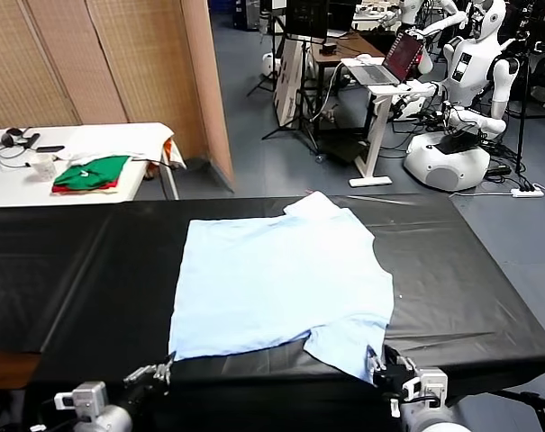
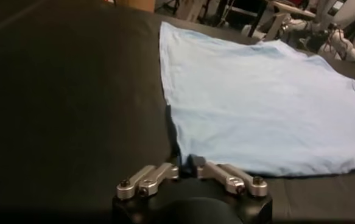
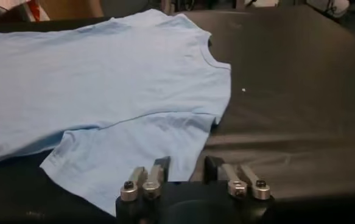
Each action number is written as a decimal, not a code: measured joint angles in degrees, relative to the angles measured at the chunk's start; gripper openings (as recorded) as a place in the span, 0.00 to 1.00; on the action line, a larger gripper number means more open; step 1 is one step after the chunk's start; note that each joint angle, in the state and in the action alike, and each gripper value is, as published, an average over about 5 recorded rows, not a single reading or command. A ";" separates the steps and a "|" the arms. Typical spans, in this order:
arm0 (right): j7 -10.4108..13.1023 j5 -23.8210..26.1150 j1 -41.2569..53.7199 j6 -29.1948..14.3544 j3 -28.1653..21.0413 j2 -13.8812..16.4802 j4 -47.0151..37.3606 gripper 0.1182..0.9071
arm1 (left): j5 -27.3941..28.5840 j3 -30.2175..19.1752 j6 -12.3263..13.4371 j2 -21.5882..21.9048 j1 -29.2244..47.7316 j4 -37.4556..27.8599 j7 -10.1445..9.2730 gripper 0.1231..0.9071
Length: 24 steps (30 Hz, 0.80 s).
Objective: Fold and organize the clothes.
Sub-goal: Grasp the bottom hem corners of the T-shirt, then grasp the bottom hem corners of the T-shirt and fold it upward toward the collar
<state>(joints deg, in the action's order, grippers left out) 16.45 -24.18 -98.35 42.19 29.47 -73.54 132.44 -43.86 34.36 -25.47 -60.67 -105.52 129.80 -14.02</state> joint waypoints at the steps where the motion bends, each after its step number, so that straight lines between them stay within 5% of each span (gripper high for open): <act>1: 0.27 0.00 -0.46 0.04 0.18 0.15 0.70 0.03 | 0.10 0.22 0.06 0.09 -0.35 0.39 -0.37 0.03; 13: 0.24 -0.10 -4.68 0.08 0.82 0.52 7.23 0.03 | 1.24 4.11 1.21 0.66 -6.65 6.92 -3.09 0.03; 24: -2.60 -3.10 3.12 -7.86 0.97 2.07 2.40 0.03 | 7.42 1.93 6.15 -2.82 -2.60 4.98 -0.08 0.03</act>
<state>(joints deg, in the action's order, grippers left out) 13.85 -27.28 -95.23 34.33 30.44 -71.47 134.84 -36.43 36.30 -19.31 -63.49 -108.12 134.78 -14.11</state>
